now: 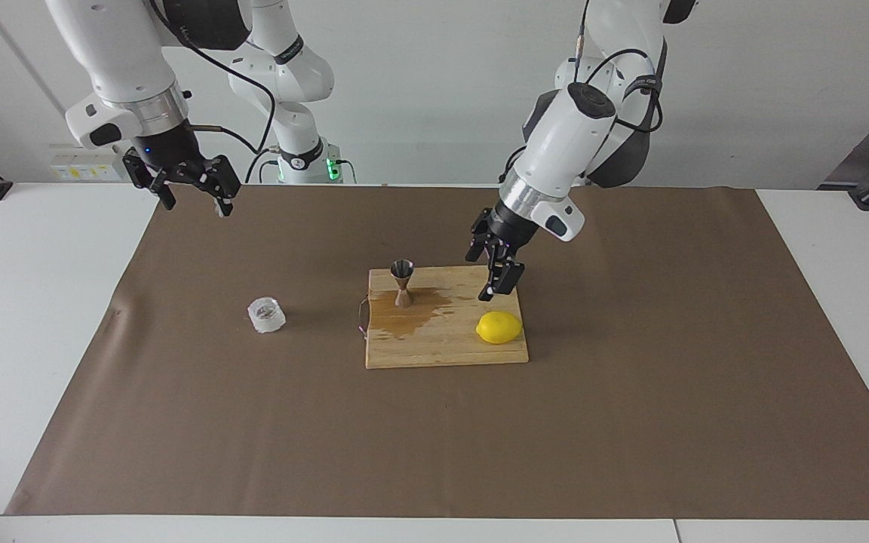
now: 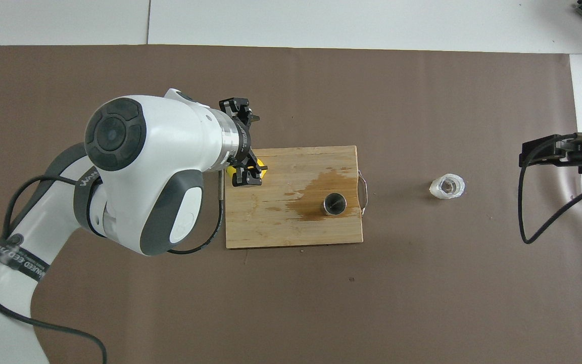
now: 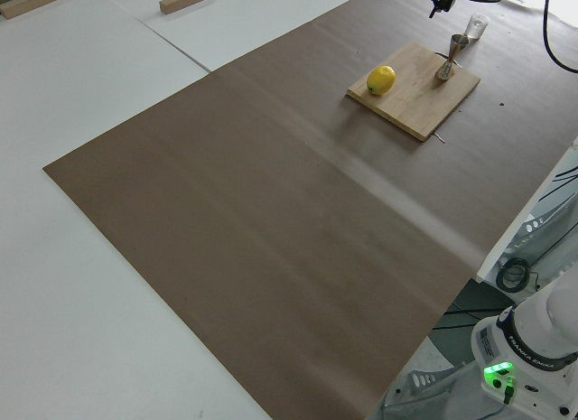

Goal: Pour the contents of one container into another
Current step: 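Withdraw the left gripper while the right gripper moves toward the white cup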

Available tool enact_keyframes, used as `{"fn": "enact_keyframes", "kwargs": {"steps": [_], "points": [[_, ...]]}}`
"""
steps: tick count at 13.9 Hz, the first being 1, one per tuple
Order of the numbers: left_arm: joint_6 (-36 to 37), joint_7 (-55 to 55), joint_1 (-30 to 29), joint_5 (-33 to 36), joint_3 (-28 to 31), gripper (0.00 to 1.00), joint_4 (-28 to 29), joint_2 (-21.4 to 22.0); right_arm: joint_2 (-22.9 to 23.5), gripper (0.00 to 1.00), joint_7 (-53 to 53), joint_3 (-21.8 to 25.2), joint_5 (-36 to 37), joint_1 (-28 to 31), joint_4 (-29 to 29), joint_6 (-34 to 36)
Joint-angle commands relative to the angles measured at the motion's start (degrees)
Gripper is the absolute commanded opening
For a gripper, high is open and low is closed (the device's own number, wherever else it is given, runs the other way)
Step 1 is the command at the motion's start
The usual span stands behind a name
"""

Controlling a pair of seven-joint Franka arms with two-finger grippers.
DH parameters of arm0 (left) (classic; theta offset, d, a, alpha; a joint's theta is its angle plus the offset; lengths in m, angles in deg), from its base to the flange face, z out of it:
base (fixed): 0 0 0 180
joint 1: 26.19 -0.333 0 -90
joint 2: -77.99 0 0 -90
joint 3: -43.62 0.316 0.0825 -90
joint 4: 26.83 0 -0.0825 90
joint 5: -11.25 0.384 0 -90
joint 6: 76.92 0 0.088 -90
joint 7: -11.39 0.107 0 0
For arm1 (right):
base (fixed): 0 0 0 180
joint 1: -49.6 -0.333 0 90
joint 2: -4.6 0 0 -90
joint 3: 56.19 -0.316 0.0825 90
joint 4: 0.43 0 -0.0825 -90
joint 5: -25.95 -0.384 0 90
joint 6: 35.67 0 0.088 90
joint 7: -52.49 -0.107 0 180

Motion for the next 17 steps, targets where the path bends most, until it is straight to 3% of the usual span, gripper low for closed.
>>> {"fn": "enact_keyframes", "kwargs": {"steps": [1,10,17], "points": [[3.11,4.29,-2.53,6.87,-0.23,1.0,-0.11,1.75,-0.65,1.0,0.33,-0.25,-1.25,0.78,0.52,0.53],[12.33,45.92,-15.1,8.65,-0.23,1.0,0.94,6.85,-0.65,1.0,0.33,-0.25,-1.16,0.78,0.52,0.53],[16.21,71.25,-22.05,8.65,-0.14,1.0,0.68,7.82,-0.91,1.0,0.06,-0.25,-1.25,0.78,0.52,1.4]]}}
